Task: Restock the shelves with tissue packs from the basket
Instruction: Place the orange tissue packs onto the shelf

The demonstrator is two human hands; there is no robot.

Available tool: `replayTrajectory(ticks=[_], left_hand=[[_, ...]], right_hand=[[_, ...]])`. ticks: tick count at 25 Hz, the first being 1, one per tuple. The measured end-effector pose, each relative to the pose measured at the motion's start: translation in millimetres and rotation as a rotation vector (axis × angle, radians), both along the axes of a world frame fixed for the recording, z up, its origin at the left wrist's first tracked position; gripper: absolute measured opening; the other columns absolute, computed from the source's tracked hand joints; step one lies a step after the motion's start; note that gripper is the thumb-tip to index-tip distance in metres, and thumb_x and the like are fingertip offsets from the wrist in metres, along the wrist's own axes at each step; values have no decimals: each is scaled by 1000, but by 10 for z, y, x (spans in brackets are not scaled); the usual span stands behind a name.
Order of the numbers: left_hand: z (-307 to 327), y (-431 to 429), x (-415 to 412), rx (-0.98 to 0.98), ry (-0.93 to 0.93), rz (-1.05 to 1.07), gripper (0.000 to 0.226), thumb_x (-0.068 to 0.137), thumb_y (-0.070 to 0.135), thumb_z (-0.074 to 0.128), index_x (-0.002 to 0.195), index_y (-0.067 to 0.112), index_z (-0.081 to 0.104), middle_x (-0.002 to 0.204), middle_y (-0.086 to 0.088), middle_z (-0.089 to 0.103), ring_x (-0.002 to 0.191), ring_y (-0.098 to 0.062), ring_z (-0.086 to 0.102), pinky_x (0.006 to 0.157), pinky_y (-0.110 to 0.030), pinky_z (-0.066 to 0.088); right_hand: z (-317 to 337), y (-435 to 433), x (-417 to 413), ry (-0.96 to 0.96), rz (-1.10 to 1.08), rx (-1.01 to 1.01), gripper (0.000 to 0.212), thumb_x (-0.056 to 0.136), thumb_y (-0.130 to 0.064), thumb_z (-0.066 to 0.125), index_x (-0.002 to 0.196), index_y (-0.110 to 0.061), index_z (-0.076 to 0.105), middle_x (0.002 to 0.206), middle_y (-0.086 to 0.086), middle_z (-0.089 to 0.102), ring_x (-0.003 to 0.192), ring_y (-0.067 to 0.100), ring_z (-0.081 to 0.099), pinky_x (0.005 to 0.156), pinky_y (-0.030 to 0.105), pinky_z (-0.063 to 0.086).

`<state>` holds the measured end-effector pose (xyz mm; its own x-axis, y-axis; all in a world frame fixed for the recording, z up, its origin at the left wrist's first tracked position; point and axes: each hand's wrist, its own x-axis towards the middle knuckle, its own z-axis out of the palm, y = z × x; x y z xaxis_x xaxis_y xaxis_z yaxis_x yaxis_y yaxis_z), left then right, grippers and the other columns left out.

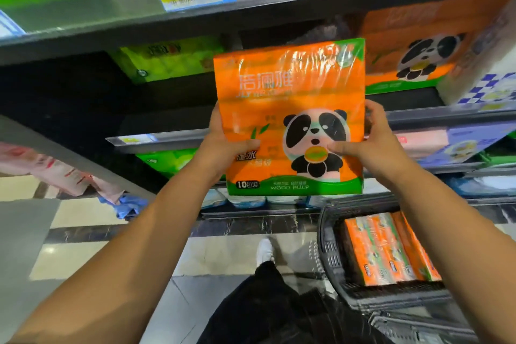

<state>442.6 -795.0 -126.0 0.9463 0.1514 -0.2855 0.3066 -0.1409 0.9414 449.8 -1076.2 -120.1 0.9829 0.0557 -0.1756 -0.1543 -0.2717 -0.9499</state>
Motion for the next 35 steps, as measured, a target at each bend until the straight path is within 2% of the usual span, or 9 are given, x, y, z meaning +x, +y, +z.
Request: replayTrajectory(ticks=[2, 5, 9, 14, 19, 21, 25, 29, 35], left_hand=[[20, 88, 51, 91, -15, 15, 119, 39, 49, 94, 135, 56, 23, 140, 3, 46, 125, -23, 50, 98, -58, 46], [111, 124, 158, 60, -83, 106, 102, 65, 20, 88, 141, 38, 22, 132, 6, 47, 123, -22, 50, 100, -54, 45], [115, 172, 311, 46, -135, 156, 82, 71, 15, 83, 132, 32, 31, 126, 4, 52, 115, -19, 54, 98, -52, 48], [104, 297, 413, 175, -148, 15, 101, 68, 16, 85, 139, 40, 19, 130, 7, 50, 117, -19, 53, 95, -50, 50], [101, 352, 552, 198, -165, 15, 105, 67, 15, 87, 141, 39, 17, 122, 13, 53, 111, -11, 55, 93, -50, 52], [141, 298, 653, 231, -177, 47, 98, 68, 12, 86, 140, 30, 22, 118, 11, 55, 109, -11, 56, 95, -45, 51], [152, 163, 950, 228, -252, 77, 107, 69, 0, 82, 148, 22, 13, 122, 9, 51, 105, -1, 53, 88, -16, 48], [-61, 89, 1187, 229, -328, 44, 100, 71, -1, 79, 140, 29, 13, 125, 7, 50, 117, -10, 52, 106, -38, 42], [-474, -36, 1319, 241, -346, 105, 91, 73, 6, 78, 133, 39, 17, 127, 9, 50, 120, -11, 51, 101, -26, 42]], right_hand=[[60, 28, 90, 37, 137, 11, 104, 71, -2, 81, 148, -38, 20, 124, -11, 57, 106, 9, 60, 85, 36, 55], [87, 120, 240, 2, 147, 4, 106, 73, 3, 78, 149, -38, 18, 118, -14, 59, 102, 4, 60, 76, 23, 56], [66, 257, 420, -12, -14, 80, 87, 74, 1, 78, 142, -24, 30, 120, -5, 56, 109, 14, 59, 88, 31, 53], [116, 315, 624, -58, 41, 66, 86, 76, -1, 78, 139, -30, 28, 116, -15, 54, 107, 4, 56, 82, 20, 53], [68, 300, 802, -44, 131, -82, 109, 63, -15, 88, 144, -39, 20, 136, 0, 44, 120, 18, 51, 95, 34, 51], [82, 337, 849, -94, 104, -45, 99, 68, -1, 84, 142, -29, 24, 133, 1, 49, 116, 15, 53, 91, 26, 51], [67, 375, 1082, -141, 31, -100, 70, 72, 0, 81, 116, -25, 33, 119, 2, 55, 109, 17, 57, 92, 32, 51], [-143, 388, 1420, -113, -96, -255, 65, 70, -12, 85, 112, -17, 37, 120, 8, 54, 108, 22, 54, 91, 31, 45], [-597, 381, 1636, -114, -164, -410, 74, 65, -29, 89, 122, -12, 43, 124, 12, 53, 110, 33, 55, 97, 44, 47]])
